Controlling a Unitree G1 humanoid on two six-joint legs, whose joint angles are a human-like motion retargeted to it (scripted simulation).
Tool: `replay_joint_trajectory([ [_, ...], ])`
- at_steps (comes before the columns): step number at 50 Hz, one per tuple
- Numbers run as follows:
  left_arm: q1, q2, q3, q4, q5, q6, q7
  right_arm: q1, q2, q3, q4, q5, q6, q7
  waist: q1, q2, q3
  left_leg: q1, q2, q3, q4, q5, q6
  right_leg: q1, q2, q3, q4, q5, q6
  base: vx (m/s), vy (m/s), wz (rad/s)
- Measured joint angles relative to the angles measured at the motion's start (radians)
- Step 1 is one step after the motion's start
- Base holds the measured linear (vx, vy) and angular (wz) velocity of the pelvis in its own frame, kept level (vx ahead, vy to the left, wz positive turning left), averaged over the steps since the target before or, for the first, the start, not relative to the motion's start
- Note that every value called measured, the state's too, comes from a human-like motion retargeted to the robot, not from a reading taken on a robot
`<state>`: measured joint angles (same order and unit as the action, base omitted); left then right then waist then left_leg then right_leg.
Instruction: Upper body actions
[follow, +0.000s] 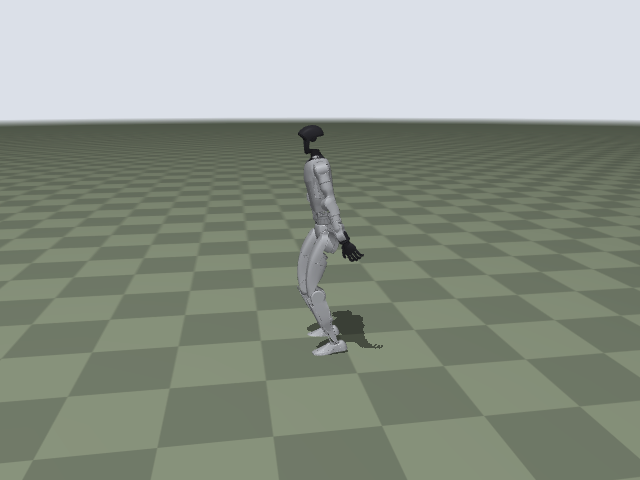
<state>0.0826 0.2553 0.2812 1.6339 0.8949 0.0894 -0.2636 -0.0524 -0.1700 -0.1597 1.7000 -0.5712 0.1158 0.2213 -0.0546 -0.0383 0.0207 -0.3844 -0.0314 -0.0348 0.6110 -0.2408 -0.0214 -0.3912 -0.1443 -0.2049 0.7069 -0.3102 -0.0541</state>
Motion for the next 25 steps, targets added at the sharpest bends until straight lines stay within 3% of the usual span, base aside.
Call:
replay_joint_trajectory([
  [2, -0.006, -0.021, -0.038, 0.026, -0.076, -0.063, 0.004, 0.010, 0.015, -0.024, 0.000, -0.035, -0.092, -0.030, -0.065, 0.016, -0.033, 0.071, -0.032, 0.071, -0.076, -0.010, 0.076, 0.040, -0.019, -0.069, -0.107, 0.072, 0.015, 0.00, 0.15, 0.81],
  [5, 0.008, -0.059, -0.041, 0.024, -0.015, -0.057, 0.060, 0.024, 0.022, -0.037, 0.000, -0.100, -0.098, -0.138, -0.041, 0.019, -0.072, 0.125, -0.023, 0.105, -0.206, 0.116, 0.026, 0.137, -0.022, -0.074, -0.320, 0.206, 0.060, 0.09, 0.17, -0.49],
  [8, 0.005, -0.053, -0.090, 0.027, 0.055, -0.111, 0.186, 0.021, 0.017, -0.010, 0.000, -0.081, -0.111, -0.251, -0.016, 0.021, -0.050, 0.183, -0.006, 0.122, -0.308, 0.235, -0.026, 0.192, -0.004, -0.016, -0.432, 0.344, 0.088, 0.05, 0.16, -0.72],
  [10, 0.003, -0.041, -0.137, 0.017, 0.096, -0.127, 0.237, 0.011, 0.015, 0.007, 0.000, -0.082, -0.124, -0.274, -0.043, 0.034, -0.040, 0.219, -0.013, 0.105, -0.358, 0.261, -0.019, 0.225, -0.007, -0.065, -0.480, 0.399, 0.091, 0.02, 0.07, 0.13],
  [13, 0.002, -0.027, -0.182, 0.010, 0.160, -0.099, 0.236, 0.004, 0.012, 0.019, 0.000, -0.114, -0.105, -0.244, -0.080, 0.043, -0.050, 0.245, -0.028, 0.103, -0.394, 0.244, 0.019, 0.249, -0.010, -0.120, -0.513, 0.407, 0.087, 0.11, 0.05, 0.23],
  [18, -0.016, -0.026, -0.161, -0.028, 0.203, -0.008, 0.038, -0.009, 0.018, 0.010, 0.000, -0.131, -0.060, -0.200, -0.052, 0.031, -0.070, 0.235, -0.046, 0.105, -0.386, 0.194, 0.039, 0.228, -0.008, -0.082, -0.501, 0.359, 0.081, 0.02, 0.04, -0.25],
  [25, -0.048, -0.033, -0.125, -0.033, -0.004, -0.029, -0.013, 0.005, 0.035, 0.044, 0.000, -0.135, -0.065, -0.198, -0.042, 0.021, -0.069, 0.280, -0.041, 0.115, -0.444, 0.213, 0.056, 0.264, 0.006, -0.090, -0.525, 0.363, 0.083, -0.06, 0.01, 0.11],
])
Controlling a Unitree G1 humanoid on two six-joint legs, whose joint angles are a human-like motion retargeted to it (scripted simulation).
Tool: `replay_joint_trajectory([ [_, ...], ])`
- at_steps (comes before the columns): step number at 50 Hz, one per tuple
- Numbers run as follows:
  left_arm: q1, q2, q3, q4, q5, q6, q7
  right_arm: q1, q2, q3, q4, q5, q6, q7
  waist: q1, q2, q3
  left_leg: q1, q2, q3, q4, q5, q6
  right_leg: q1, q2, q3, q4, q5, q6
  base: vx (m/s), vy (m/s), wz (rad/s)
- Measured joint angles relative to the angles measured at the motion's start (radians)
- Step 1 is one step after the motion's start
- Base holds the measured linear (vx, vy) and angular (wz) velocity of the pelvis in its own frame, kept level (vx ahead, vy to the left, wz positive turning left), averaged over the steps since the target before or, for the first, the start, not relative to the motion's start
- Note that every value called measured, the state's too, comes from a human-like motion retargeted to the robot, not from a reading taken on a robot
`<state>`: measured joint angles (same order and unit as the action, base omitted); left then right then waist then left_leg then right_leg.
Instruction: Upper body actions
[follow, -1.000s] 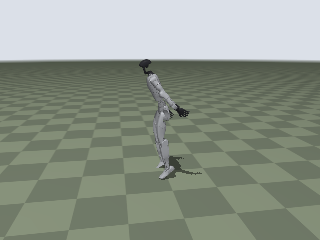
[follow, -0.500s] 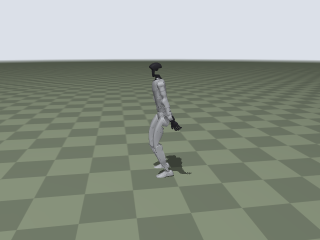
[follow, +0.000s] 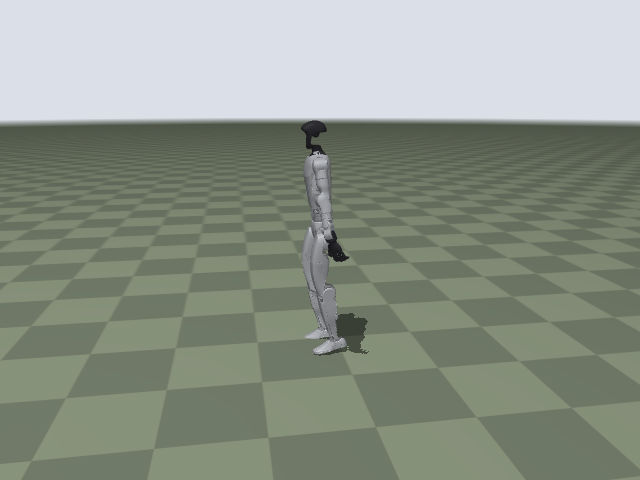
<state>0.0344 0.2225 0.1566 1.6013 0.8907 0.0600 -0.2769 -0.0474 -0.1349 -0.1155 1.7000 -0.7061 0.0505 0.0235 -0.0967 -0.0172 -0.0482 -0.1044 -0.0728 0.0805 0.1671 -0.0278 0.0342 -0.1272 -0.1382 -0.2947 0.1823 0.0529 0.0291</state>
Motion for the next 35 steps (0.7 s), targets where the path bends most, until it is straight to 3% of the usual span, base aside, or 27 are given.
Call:
replay_joint_trajectory([
  [7, -0.016, -0.018, -0.011, -0.015, -0.027, -0.040, 0.027, 0.004, 0.004, 0.057, 0.000, -0.059, -0.006, -0.020, 0.027, -0.006, -0.010, 0.065, -0.010, 0.005, -0.101, -0.048, 0.058, 0.013, 0.025, 0.025, -0.005, -0.109, -0.025, -0.09, -0.01, -0.05],
  [10, -0.027, -0.023, -0.025, -0.016, 0.011, -0.014, 0.032, -0.005, 0.006, 0.074, 0.000, -0.063, 0.020, 0.002, 0.050, -0.013, -0.010, 0.072, -0.002, 0.044, -0.134, -0.035, 0.041, 0.003, 0.026, 0.035, -0.010, -0.117, -0.027, -0.16, -0.03, -0.14],
  [15, -0.042, -0.028, -0.074, -0.009, 0.063, -0.027, 0.055, -0.006, -0.010, 0.091, 0.000, -0.073, -0.032, 0.007, 0.038, -0.014, -0.001, 0.031, 0.002, 0.020, -0.121, -0.011, 0.030, 0.015, 0.010, -0.020, -0.051, -0.106, -0.017, -0.12, -0.05, 0.46],
  [22, -0.006, -0.043, -0.097, -0.017, 0.133, -0.015, 0.078, -0.015, -0.010, 0.090, 0.000, -0.115, 0.052, 0.026, 0.043, -0.019, -0.002, 0.014, 0.003, 0.010, -0.123, 0.009, 0.017, 0.031, 0.014, -0.043, -0.103, -0.098, -0.008, -0.07, -0.08, 0.14],
  [26, 0.023, -0.039, -0.098, 0.005, 0.112, 0.004, 0.083, -0.018, -0.004, 0.089, 0.000, -0.131, 0.033, 0.062, 0.045, -0.021, 0.005, 0.012, 0.010, 0.007, -0.118, 0.018, 0.008, 0.043, 0.026, -0.048, -0.122, -0.092, -0.021, -0.08, -0.12, 0.04],
  [31, 0.058, -0.044, -0.059, 0.015, 0.104, 0.029, 0.070, -0.021, 0.003, 0.082, -0.015, -0.147, 0.026, 0.063, -0.070, 0.003, 0.009, 0.016, -0.008, -0.111, -0.126, 0.026, 0.018, 0.064, 0.040, -0.168, -0.140, -0.106, -0.035, -0.12, -0.14, 1.20],
  [35, 0.081, -0.047, -0.022, 0.008, 0.024, 0.008, 0.055, -0.020, -0.003, 0.085, -0.023, -0.142, 0.019, 0.052, -0.108, 0.002, 0.019, -0.016, -0.001, -0.158, -0.109, 0.038, -0.010, 0.062, 0.037, -0.203, -0.150, -0.107, -0.039, -0.16, -0.12, 0.62],
])
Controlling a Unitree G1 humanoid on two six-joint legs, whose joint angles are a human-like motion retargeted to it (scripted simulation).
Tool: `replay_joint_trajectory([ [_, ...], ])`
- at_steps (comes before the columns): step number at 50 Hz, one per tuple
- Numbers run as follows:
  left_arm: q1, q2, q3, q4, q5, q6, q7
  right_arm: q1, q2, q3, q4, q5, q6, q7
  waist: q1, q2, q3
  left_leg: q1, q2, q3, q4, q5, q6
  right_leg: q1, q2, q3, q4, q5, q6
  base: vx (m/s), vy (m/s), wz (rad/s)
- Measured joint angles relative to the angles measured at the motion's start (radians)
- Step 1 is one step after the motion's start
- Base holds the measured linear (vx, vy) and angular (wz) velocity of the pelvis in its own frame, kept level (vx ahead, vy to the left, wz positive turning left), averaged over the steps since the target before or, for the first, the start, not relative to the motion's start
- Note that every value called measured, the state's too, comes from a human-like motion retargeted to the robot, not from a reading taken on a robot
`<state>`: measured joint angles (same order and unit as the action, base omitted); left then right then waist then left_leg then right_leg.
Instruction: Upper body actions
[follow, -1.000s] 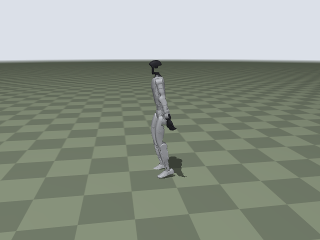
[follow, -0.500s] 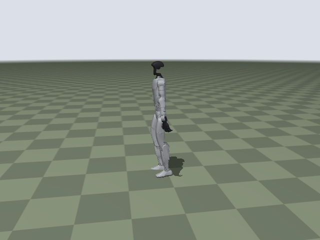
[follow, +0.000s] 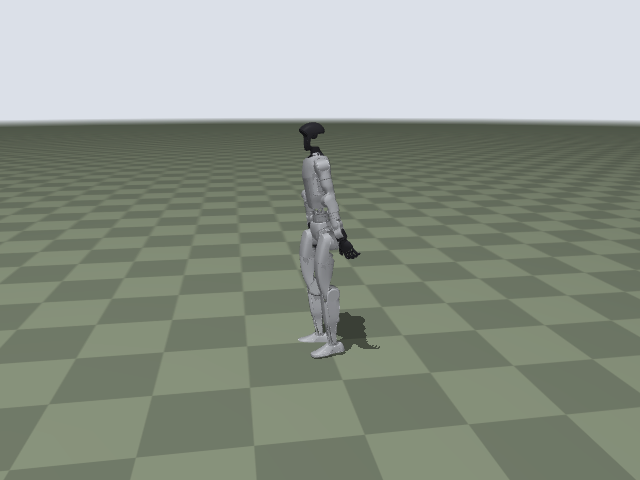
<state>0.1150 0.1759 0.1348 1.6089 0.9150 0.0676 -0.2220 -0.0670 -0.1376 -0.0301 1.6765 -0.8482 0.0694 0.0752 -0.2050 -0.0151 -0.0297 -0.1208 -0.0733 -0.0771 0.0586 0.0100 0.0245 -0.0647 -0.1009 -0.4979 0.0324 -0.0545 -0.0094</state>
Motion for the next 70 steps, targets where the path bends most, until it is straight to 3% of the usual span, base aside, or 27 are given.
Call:
replay_joint_trajectory([
  [7, 0.010, 0.007, 0.031, -0.009, -0.050, -0.012, 0.030, -0.012, -0.022, 0.001, 0.020, 0.000, 0.027, 0.009, 0.103, -0.009, 0.033, -0.057, 0.023, 0.077, 0.029, 0.021, -0.020, -0.033, 0.029, 0.088, -0.023, 0.014, -0.030, -0.17, -0.10, -0.40],
  [20, 0.056, 0.016, -0.123, -0.029, 0.209, 0.074, 0.079, -0.052, -0.060, -0.028, 0.021, 0.012, 0.062, 0.018, 0.118, 0.016, 0.073, -0.118, 0.018, 0.056, 0.079, 0.028, -0.063, -0.069, 0.021, 0.059, -0.032, 0.034, -0.067, -0.14, -0.04, 0.12],
  [25, 0.104, -0.012, -0.180, 0.005, 0.509, 0.169, 0.001, -0.067, -0.051, -0.030, -0.004, 0.032, 0.051, 0.025, 0.110, 0.006, 0.071, -0.104, -0.011, 0.049, 0.127, -0.068, -0.072, -0.083, 0.004, 0.071, -0.023, 0.046, -0.076, -0.06, 0.04, -0.16],
  [32, 0.150, -0.014, -0.242, 0.014, 0.796, 0.201, -0.129, -0.064, -0.038, -0.021, -0.053, 0.037, 0.027, 0.030, 0.116, 0.011, 0.061, -0.035, -0.034, 0.066, 0.180, -0.116, -0.080, -0.097, 0.011, 0.103, -0.009, 0.060, -0.065, -0.03, 0.09, -0.39],
  [37, 0.177, 0.011, -0.196, 0.002, 0.714, 0.247, -0.077, -0.055, -0.031, -0.028, -0.045, 0.025, 0.030, 0.019, 0.098, 0.031, 0.047, 0.042, -0.047, 0.034, 0.070, -0.152, 0.020, -0.101, 0.045, 0.133, 0.011, 0.061, -0.051, 0.00, 0.15, -0.24],
  [42, 0.137, 0.052, -0.095, -0.011, 0.526, 0.235, -0.004, -0.033, -0.021, -0.057, -0.039, 0.049, 0.000, -0.009, 0.114, 0.020, 0.058, 0.046, -0.050, 0.042, 0.040, -0.157, 0.005, -0.129, 0.039, 0.174, 0.067, 0.048, -0.027, -0.05, 0.13, -0.13],
  [45, 0.100, 0.067, -0.018, -0.024, 0.361, 0.201, 0.010, -0.002, -0.022, -0.064, -0.036, 0.058, -0.028, -0.021, 0.124, 0.008, 0.057, 0.050, -0.065, 0.035, 0.039, -0.163, 0.022, -0.129, 0.025, 0.160, 0.072, 0.047, -0.023, 0.05, 0.14, 0.13],
  [48, 0.066, 0.041, 0.069, -0.067, 0.166, 0.162, 0.013, 0.000, -0.028, -0.080, -0.013, 0.056, 0.013, -0.040, 0.136, 0.007, 0.061, 0.045, -0.079, 0.020, 0.052, -0.169, 0.030, -0.128, 0.014, 0.163, 0.078, 0.047, -0.012, 0.00, 0.20, 0.04],
  [55, 0.035, -0.027, 0.100, -0.200, -0.216, -0.029, -0.033, -0.004, -0.027, -0.083, 0.017, 0.081, 0.019, -0.052, 0.149, 0.006, 0.050, 0.049, -0.095, 0.015, 0.061, -0.180, 0.060, -0.129, -0.010, 0.149, 0.110, 0.031, 0.018, 0.04, 0.18, -0.08],
  [62, -0.003, -0.043, 0.031, -0.220, -0.145, -0.038, -0.083, 0.000, 0.000, -0.062, -0.017, 0.077, -0.016, -0.073, 0.142, 0.014, 0.031, 0.061, -0.079, 0.046, 0.051, -0.149, 0.097, -0.169, -0.001, 0.194, 0.253, -0.047, 0.041, 0.08, 0.11, 0.05],
  [70, -0.050, -0.022, -0.073, -0.093, 0.075, -0.005, 0.005, -0.002, 0.025, -0.049, -0.026, 0.109, -0.053, -0.131, 0.194, 0.012, -0.006, 0.042, -0.031, 0.144, 0.041, -0.140, 0.057, -0.216, 0.084, 0.315, 0.430, -0.026, 0.084, 0.06, 0.04, -0.22],
])
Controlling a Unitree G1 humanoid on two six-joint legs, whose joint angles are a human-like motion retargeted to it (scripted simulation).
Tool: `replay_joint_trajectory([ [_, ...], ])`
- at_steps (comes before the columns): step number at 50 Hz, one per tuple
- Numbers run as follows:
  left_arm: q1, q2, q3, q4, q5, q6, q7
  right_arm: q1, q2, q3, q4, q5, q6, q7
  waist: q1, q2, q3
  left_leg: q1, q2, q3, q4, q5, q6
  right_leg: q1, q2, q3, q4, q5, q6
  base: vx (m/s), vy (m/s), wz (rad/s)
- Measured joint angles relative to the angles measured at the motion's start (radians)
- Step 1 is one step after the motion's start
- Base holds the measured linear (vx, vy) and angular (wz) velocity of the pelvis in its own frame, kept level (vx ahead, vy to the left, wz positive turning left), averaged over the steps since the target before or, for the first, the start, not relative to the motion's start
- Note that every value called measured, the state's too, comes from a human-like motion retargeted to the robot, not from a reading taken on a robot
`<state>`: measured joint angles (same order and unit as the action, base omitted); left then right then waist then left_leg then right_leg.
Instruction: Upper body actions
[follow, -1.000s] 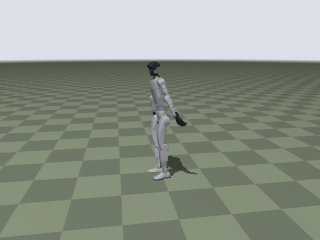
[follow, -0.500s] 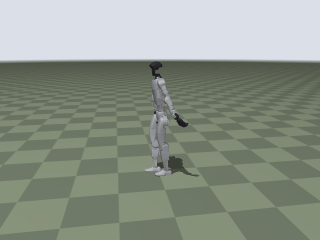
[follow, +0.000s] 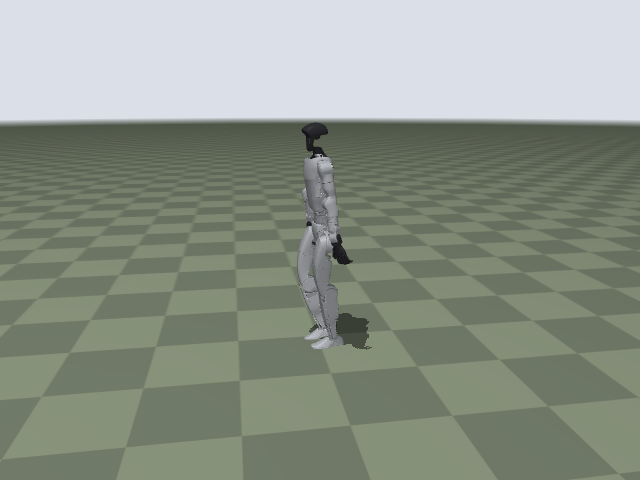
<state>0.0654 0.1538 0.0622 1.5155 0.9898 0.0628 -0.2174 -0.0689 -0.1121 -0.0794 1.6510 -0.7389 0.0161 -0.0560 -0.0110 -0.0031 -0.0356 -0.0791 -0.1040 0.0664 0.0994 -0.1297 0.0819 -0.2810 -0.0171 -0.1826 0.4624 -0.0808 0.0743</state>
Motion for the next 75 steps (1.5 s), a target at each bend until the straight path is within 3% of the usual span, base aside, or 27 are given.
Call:
replay_joint_trajectory([
  [6, -0.070, 0.036, -0.078, 0.040, 0.088, 0.034, -0.057, -0.013, 0.001, 0.007, -0.062, 0.081, -0.045, 0.033, -0.092, 0.003, 0.053, -0.061, -0.025, -0.122, 0.150, -0.052, 0.012, -0.039, -0.012, -0.069, 0.141, -0.021, -0.019, -0.03, -0.04, 1.05],
  [13, -0.040, 0.033, -0.005, -0.005, 0.008, -0.009, -0.012, -0.006, -0.023, 0.044, -0.166, 0.038, -0.060, 0.019, -0.140, -0.042, 0.082, -0.098, -0.072, -0.095, 0.293, -0.117, 0.038, -0.137, -0.049, -0.048, 0.355, -0.054, -0.017, 0.07, 0.01, 0.13],
  [15, -0.023, 0.031, 0.016, 0.010, -0.029, 0.009, 0.012, 0.011, -0.026, 0.046, -0.172, 0.054, -0.064, 0.026, -0.187, -0.033, 0.078, -0.112, -0.059, -0.131, 0.340, -0.124, 0.026, -0.199, -0.082, -0.109, 0.485, -0.057, -0.018, 0.21, 0.04, -0.01],
  [17, 0.000, 0.024, 0.055, 0.021, -0.067, 0.075, 0.021, 0.036, -0.028, 0.049, -0.174, 0.062, -0.057, 0.045, -0.106, -0.040, 0.062, -0.144, -0.032, -0.027, 0.359, -0.102, 0.024, -0.261, -0.057, -0.065, 0.605, -0.051, -0.026, 0.23, 0.03, -1.64],
  [20, 0.033, 0.022, 0.091, 0.039, -0.114, 0.114, 0.027, 0.079, -0.032, 0.025, -0.160, 0.067, -0.054, 0.045, -0.125, 0.010, 0.022, -0.089, 0.014, -0.058, 0.222, 0.024, -0.021, -0.306, -0.061, -0.167, 0.752, -0.061, -0.052, 0.23, 0.03, -0.36],
  [23, 0.036, 0.045, 0.074, 0.060, -0.134, 0.058, -0.004, 0.118, -0.046, -0.019, -0.140, 0.072, -0.065, 0.044, -0.139, 0.090, 0.000, -0.046, 0.098, -0.066, 0.098, 0.266, -0.082, -0.341, -0.005, -0.234, 0.825, -0.057, -0.032, 0.13, 0.05, 0.20],
  [25, 0.024, 0.063, 0.061, 0.056, -0.133, 0.022, -0.009, 0.136, -0.057, -0.041, -0.139, 0.078, -0.086, 0.040, -0.141, 0.136, 0.015, -0.044, 0.155, -0.082, 0.065, 0.452, -0.126, -0.344, 0.026, -0.254, 0.828, -0.038, 0.000, -0.01, 0.06, 0.25],
  [27, 0.002, 0.070, 0.059, 0.039, -0.132, -0.012, 0.033, 0.137, -0.064, -0.062, -0.142, 0.086, -0.128, 0.026, -0.138, 0.149, 0.056, -0.048, 0.170, -0.126, 0.066, 0.485, -0.123, -0.326, 0.013, -0.260, 0.823, -0.018, 0.002, -0.04, 0.00, -0.02],
  [30, -0.016, 0.075, 0.073, 0.000, -0.143, -0.057, 0.143, 0.127, -0.061, -0.063, -0.153, 0.105, -0.203, -0.014, -0.124, 0.125, 0.104, -0.047, 0.142, -0.173, 0.073, 0.319, -0.134, -0.311, -0.011, -0.237, 0.815, -0.017, -0.032, -0.06, -0.05, -0.33],
  [32, -0.024, 0.075, 0.078, -0.019, -0.152, -0.092, 0.202, 0.103, -0.062, -0.059, -0.143, 0.123, -0.209, -0.033, -0.114, 0.119, 0.123, -0.039, 0.138, -0.204, 0.051, 0.353, -0.160, -0.306, -0.010, -0.236, 0.799, -0.029, -0.078, 0.00, -0.03, -0.19],
  [35, -0.001, 0.076, 0.058, -0.037, -0.151, -0.129, 0.214, 0.095, -0.058, -0.061, -0.132, 0.127, -0.159, -0.025, -0.139, 0.059, 0.089, -0.078, 0.056, -0.211, 0.178, 0.048, -0.020, -0.333, -0.032, -0.138, 0.729, -0.041, -0.075, 0.23, -0.07, 0.36],
  [37, 0.005, 0.047, 0.033, 0.001, -0.121, -0.071, 0.148, 0.091, -0.043, -0.060, -0.093, 0.129, -0.071, -0.010, -0.168, 0.022, 0.058, -0.103, -0.040, -0.193, 0.277, -0.033, 0.097, -0.309, -0.094, -0.097, 0.613, -0.064, -0.067, 0.39, 0.00, 0.85],
  [40, -0.017, 0.031, 0.050, 0.027, -0.049, 0.057, 0.017, 0.049, -0.036, -0.034, -0.066, 0.148, 0.013, 0.054, -0.200, -0.012, 0.073, -0.163, -0.099, -0.225, 0.428, -0.082, 0.032, -0.288, -0.138, -0.056, 0.442, -0.035, -0.037, 0.07, 0.01, -0.13],
  [43, 0.019, 0.015, 0.029, 0.046, -0.060, 0.015, 0.131, 0.055, -0.026, -0.027, -0.107, 0.090, -0.034, 0.050, -0.147, -0.030, 0.058, -0.111, -0.076, -0.096, 0.339, -0.054, 0.069, -0.336, -0.095, -0.036, 0.498, -0.010, -0.005, 0.15, -0.02, -1.12],
  [47, 0.064, -0.012, -0.011, 0.054, -0.072, -0.007, 0.164, 0.094, -0.032, -0.030, -0.162, 0.004, -0.039, -0.001, -0.182, 0.084, 0.029, -0.039, 0.017, -0.093, 0.138, 0.181, -0.029, -0.384, -0.050, -0.160, 0.639, -0.016, -0.027, 0.15, 0.13, -0.29],
  [50, 0.067, -0.009, -0.042, 0.055, -0.021, -0.060, 0.124, 0.117, -0.037, -0.060, -0.141, 0.038, -0.068, -0.056, -0.194, 0.187, 0.032, -0.023, 0.113, -0.155, 0.043, 0.507, -0.216, -0.395, -0.003, -0.234, 0.680, -0.016, -0.038, -0.01, 0.17, -0.04],
  [53, 0.035, 0.015, -0.074, 0.027, 0.018, -0.085, 0.185, 0.098, -0.036, -0.072, -0.085, 0.124, -0.127, -0.049, -0.186, 0.185, 0.070, -0.020, 0.101, -0.250, 0.039, 0.539, -0.338, -0.391, -0.043, -0.229, 0.711, -0.023, -0.039, -0.12, 0.15, -0.08],
  [55, 0.012, 0.038, -0.069, 0.013, 0.034, -0.097, 0.276, 0.084, -0.023, -0.063, -0.056, 0.165, -0.168, -0.022, -0.155, 0.136, 0.090, -0.046, 0.094, -0.346, 0.085, 0.434, -0.303, -0.389, -0.052, -0.197, 0.684, -0.003, -0.054, -0.14, -0.06, -0.51],
  [57, -0.016, 0.059, -0.076, 0.004, 0.022, -0.118, 0.330, 0.078, -0.019, -0.042, -0.041, 0.176, -0.190, 0.001, -0.131, 0.092, 0.113, -0.050, 0.100, -0.303, 0.096, 0.388, -0.203, -0.386, -0.065, -0.152, 0.665, -0.008, -0.051, 0.04, 0.00, -0.47],
  [58, -0.027, 0.068, -0.079, -0.001, 0.017, -0.131, 0.335, 0.077, -0.021, -0.028, -0.037, 0.172, -0.193, 0.005, -0.120, 0.085, 0.123, -0.036, 0.096, -0.338, 0.080, 0.391, -0.200, -0.381, -0.055, -0.136, 0.648, -0.011, -0.049, 0.10, 0.05, -0.23],
  [60, -0.043, 0.079, -0.086, -0.012, 0.012, -0.140, 0.321, 0.064, -0.029, -0.002, -0.020, 0.155, -0.184, 0.006, -0.120, 0.041, 0.106, -0.036, 0.037, -0.366, 0.135, 0.178, -0.150, -0.394, -0.068, -0.062, 0.606, -0.023, -0.020, 0.13, 0.03, 0.08],
  [62, -0.030, 0.064, -0.089, -0.018, 0.025, -0.093, 0.278, 0.063, -0.017, -0.018, 0.002, 0.097, -0.089, 0.004, -0.093, -0.013, 0.067, -0.079, -0.065, -0.304, 0.250, 0.012, 0.019, -0.390, -0.132, -0.029, 0.554, -0.037, -0.022, 0.26, -0.04, 0.32],
  [63, -0.028, 0.046, -0.078, -0.006, 0.033, -0.043, 0.245, 0.061, -0.007, -0.030, 0.008, 0.073, 0.000, 0.013, -0.114, -0.015, 0.065, -0.084, -0.084, -0.320, 0.283, -0.009, 0.045, -0.370, -0.157, -0.051, 0.536, -0.033, -0.023, 0.22, -0.03, 0.88],
  [65, -0.048, 0.035, 0.019, 0.026, 0.024, 0.007, 0.198, 0.027, 0.005, 0.002, 0.001, 0.037, 0.106, 0.050, -0.205, -0.031, 0.072, -0.135, -0.123, -0.324, 0.402, -0.045, 0.024, -0.371, -0.153, -0.047, 0.533, -0.012, -0.008, 0.04, -0.01, 0.51],
  [67, -0.023, 0.035, 0.035, 0.049, -0.063, -0.012, 0.229, 0.030, 0.002, 0.036, -0.007, 0.044, 0.070, 0.063, -0.156, -0.044, 0.076, -0.147, -0.103, -0.259, 0.435, -0.054, 0.005, -0.387, -0.080, -0.007, 0.606, 0.011, 0.004, 0.12, 0.00, -1.35],
  [71, 0.025, 0.026, 0.071, 0.092, -0.229, -0.050, 0.269, 0.060, 0.018, -0.005, -0.067, -0.036, 0.023, 0.102, -0.185, 0.008, 0.011, -0.078, -0.039, -0.250, 0.243, 0.076, -0.007, -0.468, -0.078, -0.151, 0.817, -0.012, -0.041, 0.07, -0.07, -0.38],
  [75, 0.043, 0.021, 0.062, 0.107, -0.292, -0.111, 0.218, 0.079, 0.002, -0.046, -0.051, 0.038, -0.028, 0.027, -0.205, 0.142, -0.002, -0.046, 0.116, -0.278, 0.045, 0.488, -0.146, -0.538, -0.016, -0.280, 0.956, -0.015, -0.056, 0.00, 0.03, -0.10],
])
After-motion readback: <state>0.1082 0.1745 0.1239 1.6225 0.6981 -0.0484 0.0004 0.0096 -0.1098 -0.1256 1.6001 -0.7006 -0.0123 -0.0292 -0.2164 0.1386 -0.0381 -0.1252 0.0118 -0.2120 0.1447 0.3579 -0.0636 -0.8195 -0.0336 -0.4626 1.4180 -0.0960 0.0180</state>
